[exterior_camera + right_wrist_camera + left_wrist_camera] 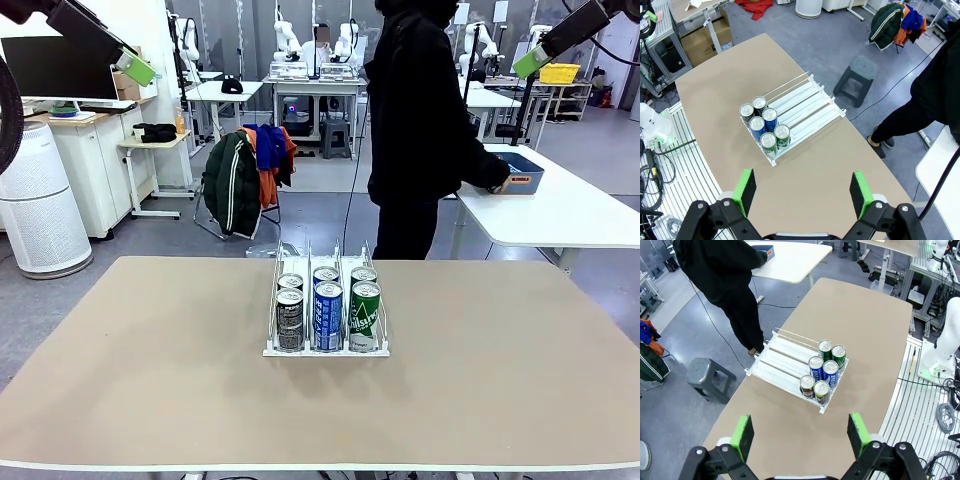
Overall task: Fill the beverage cans into the dispenser.
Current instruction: Pick up the Pepsi coke handed by the human.
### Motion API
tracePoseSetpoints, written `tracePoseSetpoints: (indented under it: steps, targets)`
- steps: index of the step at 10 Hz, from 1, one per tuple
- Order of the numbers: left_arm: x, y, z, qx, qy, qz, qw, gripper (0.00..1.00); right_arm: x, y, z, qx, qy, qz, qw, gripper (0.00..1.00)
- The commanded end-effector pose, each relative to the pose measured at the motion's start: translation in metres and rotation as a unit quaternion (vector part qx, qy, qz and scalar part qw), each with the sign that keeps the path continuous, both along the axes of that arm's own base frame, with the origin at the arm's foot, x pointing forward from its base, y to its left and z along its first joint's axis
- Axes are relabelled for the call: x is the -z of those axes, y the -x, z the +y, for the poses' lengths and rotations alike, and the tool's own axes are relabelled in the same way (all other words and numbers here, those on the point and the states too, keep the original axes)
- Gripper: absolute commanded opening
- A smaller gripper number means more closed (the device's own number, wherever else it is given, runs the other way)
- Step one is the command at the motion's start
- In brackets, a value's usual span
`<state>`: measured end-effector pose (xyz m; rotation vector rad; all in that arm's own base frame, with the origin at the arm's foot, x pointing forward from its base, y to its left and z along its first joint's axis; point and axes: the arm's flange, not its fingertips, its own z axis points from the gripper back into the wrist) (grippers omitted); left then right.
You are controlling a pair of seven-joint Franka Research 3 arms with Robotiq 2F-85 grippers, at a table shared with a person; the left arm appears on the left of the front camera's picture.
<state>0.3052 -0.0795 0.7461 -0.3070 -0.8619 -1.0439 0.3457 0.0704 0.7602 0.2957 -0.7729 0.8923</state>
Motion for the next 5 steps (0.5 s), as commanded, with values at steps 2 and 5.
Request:
tracePoseSetpoints:
  steps: [2, 5]
  targets:
    - [0.0013, 0.001, 0.0004, 0.003, 0.002, 0.001, 1.0, 1.0, 0.0014, 0.0001, 0.0002, 0.0, 0.002, 0.0, 1.0, 1.0]
    - [0.0013, 0.001, 0.0004, 0.003, 0.002, 0.001, 1.0, 1.0, 0.0014, 0.0001, 0.0002, 0.0, 0.002, 0.0, 1.0, 1.0]
